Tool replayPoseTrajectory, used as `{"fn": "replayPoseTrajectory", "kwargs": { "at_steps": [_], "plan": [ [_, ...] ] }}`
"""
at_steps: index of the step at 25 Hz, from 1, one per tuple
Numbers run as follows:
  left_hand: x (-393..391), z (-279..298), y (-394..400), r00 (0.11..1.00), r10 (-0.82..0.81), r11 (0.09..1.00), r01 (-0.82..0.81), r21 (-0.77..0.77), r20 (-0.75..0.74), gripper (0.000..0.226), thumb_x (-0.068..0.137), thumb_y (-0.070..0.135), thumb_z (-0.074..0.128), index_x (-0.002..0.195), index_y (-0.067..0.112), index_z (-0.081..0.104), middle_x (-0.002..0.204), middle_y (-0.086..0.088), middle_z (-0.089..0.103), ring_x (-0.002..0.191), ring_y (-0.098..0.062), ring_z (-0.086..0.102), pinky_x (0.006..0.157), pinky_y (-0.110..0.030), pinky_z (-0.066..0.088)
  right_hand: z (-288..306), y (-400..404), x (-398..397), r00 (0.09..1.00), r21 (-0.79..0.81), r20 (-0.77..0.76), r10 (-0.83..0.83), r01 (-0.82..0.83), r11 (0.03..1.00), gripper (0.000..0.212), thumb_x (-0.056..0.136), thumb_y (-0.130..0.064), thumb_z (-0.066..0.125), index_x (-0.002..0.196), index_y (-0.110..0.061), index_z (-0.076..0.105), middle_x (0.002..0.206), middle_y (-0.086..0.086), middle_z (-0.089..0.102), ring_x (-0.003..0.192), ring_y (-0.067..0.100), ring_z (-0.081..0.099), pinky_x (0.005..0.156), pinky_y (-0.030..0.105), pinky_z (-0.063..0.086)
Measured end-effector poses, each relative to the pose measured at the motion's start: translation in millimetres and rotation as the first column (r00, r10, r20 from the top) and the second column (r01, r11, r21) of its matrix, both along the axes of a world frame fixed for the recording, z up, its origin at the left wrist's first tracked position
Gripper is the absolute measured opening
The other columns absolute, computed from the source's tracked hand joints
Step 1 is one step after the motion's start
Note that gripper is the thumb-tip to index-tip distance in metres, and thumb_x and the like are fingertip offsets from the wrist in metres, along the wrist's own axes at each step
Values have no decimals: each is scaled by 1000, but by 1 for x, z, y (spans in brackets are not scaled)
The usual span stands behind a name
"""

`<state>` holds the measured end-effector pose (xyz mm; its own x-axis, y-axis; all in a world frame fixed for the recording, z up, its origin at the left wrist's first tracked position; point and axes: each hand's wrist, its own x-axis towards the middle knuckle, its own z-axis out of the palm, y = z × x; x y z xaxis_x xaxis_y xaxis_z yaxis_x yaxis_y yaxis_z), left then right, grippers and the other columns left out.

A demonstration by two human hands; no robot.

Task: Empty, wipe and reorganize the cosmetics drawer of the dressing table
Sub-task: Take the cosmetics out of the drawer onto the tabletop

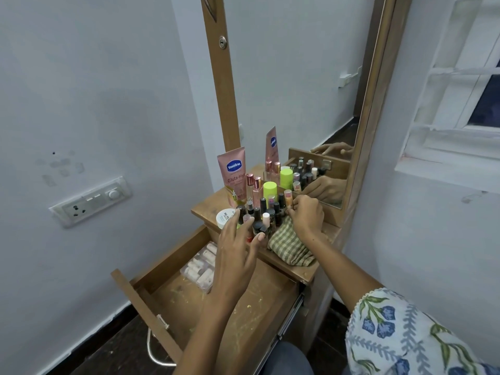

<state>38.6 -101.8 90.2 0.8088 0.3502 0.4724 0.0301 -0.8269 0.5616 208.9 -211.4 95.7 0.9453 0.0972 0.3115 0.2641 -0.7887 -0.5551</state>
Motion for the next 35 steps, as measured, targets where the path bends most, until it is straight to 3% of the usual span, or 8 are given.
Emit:
{"fn": "replayPoseTrajectory", "kwargs": {
  "at_steps": [17, 19, 22, 24, 26, 31, 35],
  "plan": [
    [-22, 2, 5, 993, 4, 1000, -1, 20, -119, 51, 95, 54, 32, 142, 34, 30, 158, 5, 14, 146, -12, 8, 112, -29, 6, 4, -7, -1, 998, -27, -57, -10, 8, 1000, 15, 83, -25, 73, 86, -11, 67, 81, 5, 68, 77, 22, 65, 67, 36, 55],
    [-29, 2, 10, 991, 10, 1000, -7, 23, -133, 53, 94, 55, 32, 142, 33, 31, 158, 5, 14, 146, -13, 9, 113, -30, 7, 8, -13, -8, 1000, 9, -5, 0, 0, 1000, 15, 84, -27, 73, 85, -12, 69, 76, 1, 67, 72, 17, 64, 63, 32, 54],
    [-39, -4, 29, 984, 46, 999, -45, 10, -170, 59, 91, 58, 30, 143, 30, 31, 158, 5, 15, 145, -14, 12, 116, -37, 13, 18, -22, -44, 979, 97, 192, 67, -87, 992, 7, 86, -20, 70, 89, -13, 70, 76, -2, 70, 64, 8, 61, 53, 17, 43],
    [-46, -13, 51, 961, 135, 991, -128, 44, -243, 62, 91, 58, 34, 145, 26, 32, 157, 2, 19, 145, -16, 15, 117, -39, 17, 17, -18, -82, 927, 141, 324, 191, -247, 959, 7, 88, -15, 66, 92, -12, 71, 76, -3, 71, 59, 3, 60, 51, 10, 40],
    [-53, -27, 75, 908, 234, 972, -211, 102, -347, 59, 94, 52, 40, 145, 23, 33, 156, -2, 24, 145, -20, 18, 118, -40, 18, 1, -6, -119, 860, 124, 365, 357, -425, 897, 10, 89, -15, 64, 96, -13, 71, 80, -3, 71, 64, 3, 63, 55, 13, 50],
    [-51, -57, 113, 704, 190, 981, -109, 160, -684, 63, 89, 50, 51, 142, 20, 36, 152, -13, 31, 138, -30, 32, 111, -43, 31, -55, 45, -154, 795, -2, 149, 588, -595, 804, 19, 87, -19, 60, 106, -21, 65, 94, -3, 70, 81, 14, 66, 65, 24, 51],
    [-33, -69, 130, 653, 166, 985, -77, 153, -739, 63, 83, 52, 59, 133, 17, 43, 140, -12, 45, 127, -29, 42, 104, -42, 39, -77, 70, -149, 796, -127, -42, 604, -604, 787, 31, 93, -23, 54, 124, -22, 51, 122, 0, 60, 103, 16, 62, 81, 27, 52]
  ]
}}
